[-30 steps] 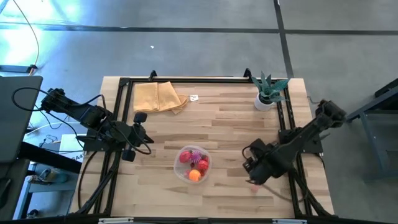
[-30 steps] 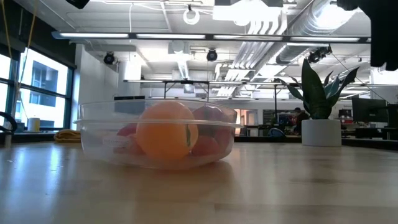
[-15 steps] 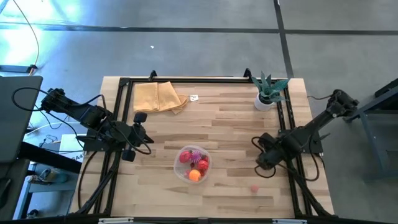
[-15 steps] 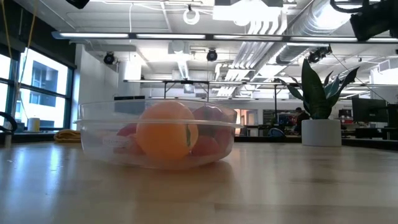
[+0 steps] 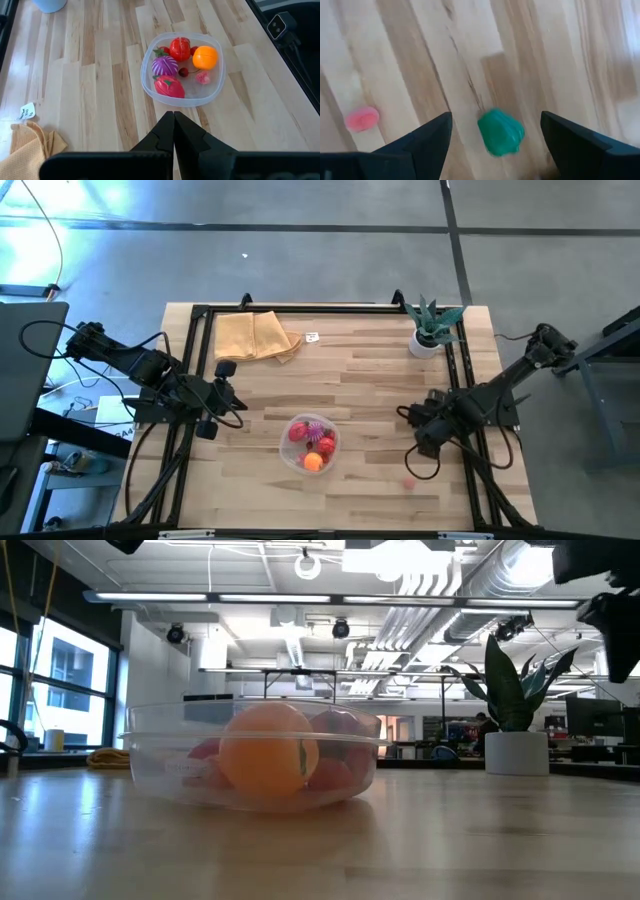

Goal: Pick and placing Produce into tupperware
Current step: Put the bell pepper into the bin

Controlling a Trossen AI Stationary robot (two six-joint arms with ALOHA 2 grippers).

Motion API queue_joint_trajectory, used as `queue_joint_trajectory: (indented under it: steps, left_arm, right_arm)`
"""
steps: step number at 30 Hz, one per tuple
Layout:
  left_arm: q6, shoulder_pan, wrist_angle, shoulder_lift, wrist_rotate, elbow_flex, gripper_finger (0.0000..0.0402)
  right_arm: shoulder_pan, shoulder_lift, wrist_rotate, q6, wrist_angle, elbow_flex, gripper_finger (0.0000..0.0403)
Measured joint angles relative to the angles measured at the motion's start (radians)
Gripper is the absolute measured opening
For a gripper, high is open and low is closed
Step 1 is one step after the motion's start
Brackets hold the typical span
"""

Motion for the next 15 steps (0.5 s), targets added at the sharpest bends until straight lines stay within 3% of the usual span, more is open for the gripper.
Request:
queue_joint_trajectory:
  steps: [7, 15]
  left_arm:
    - [0.0, 0.0, 0.0, 0.0, 0.0, 0.0, 0.0001]
    - [0.0, 0.0, 0.0, 0.0, 0.0, 0.0, 0.0001]
  right_arm:
    - [0.0, 0.0, 0.001, -0.168, 0.035, 0.0, 0.0296]
    - [0.0, 0.0, -0.07, -0.208, -0.033, 0.0, 0.0296]
